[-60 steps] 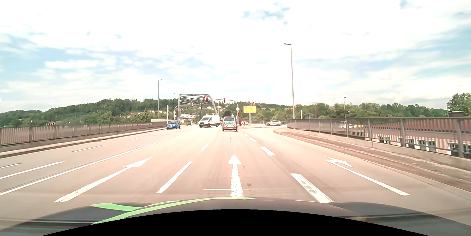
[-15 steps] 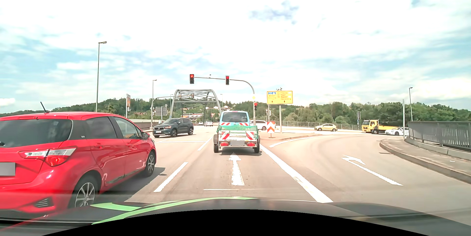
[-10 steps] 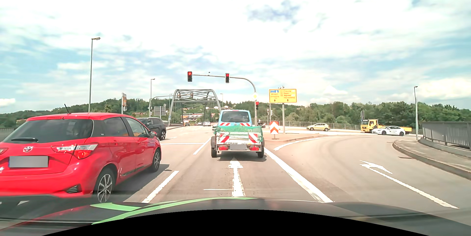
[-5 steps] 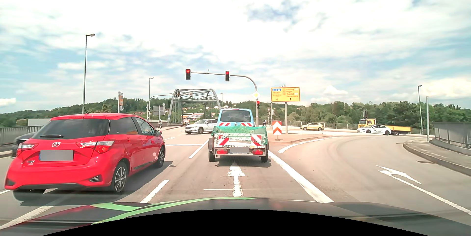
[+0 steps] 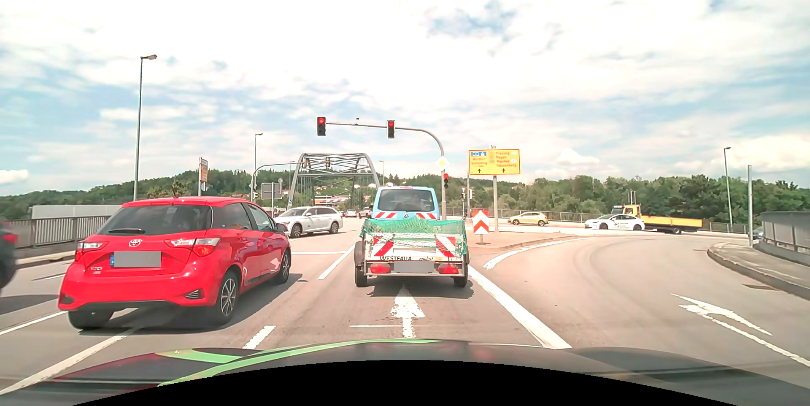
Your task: Follow the waypoints while adhering to traffic rules and regulations
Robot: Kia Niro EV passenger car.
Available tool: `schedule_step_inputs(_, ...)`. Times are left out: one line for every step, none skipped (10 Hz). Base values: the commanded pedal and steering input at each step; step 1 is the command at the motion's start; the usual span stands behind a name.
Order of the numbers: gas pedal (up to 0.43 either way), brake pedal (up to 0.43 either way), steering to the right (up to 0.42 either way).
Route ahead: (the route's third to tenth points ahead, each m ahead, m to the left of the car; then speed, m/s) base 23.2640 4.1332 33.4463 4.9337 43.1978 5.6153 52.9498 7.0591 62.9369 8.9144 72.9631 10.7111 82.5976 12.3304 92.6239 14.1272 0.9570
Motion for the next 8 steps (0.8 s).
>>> schedule_step_inputs(0.0, 0.201, -0.007)
schedule_step_inputs(0.0, 0.201, -0.007)
schedule_step_inputs(0.0, 0.201, -0.007)
schedule_step_inputs(0.0, 0.201, -0.007)
schedule_step_inputs(0.0, 0.201, -0.007)
schedule_step_inputs(0.0, 0.201, -0.007)
schedule_step_inputs(0.0, 0.201, -0.007)
schedule_step_inputs(0.0, 0.201, -0.007)
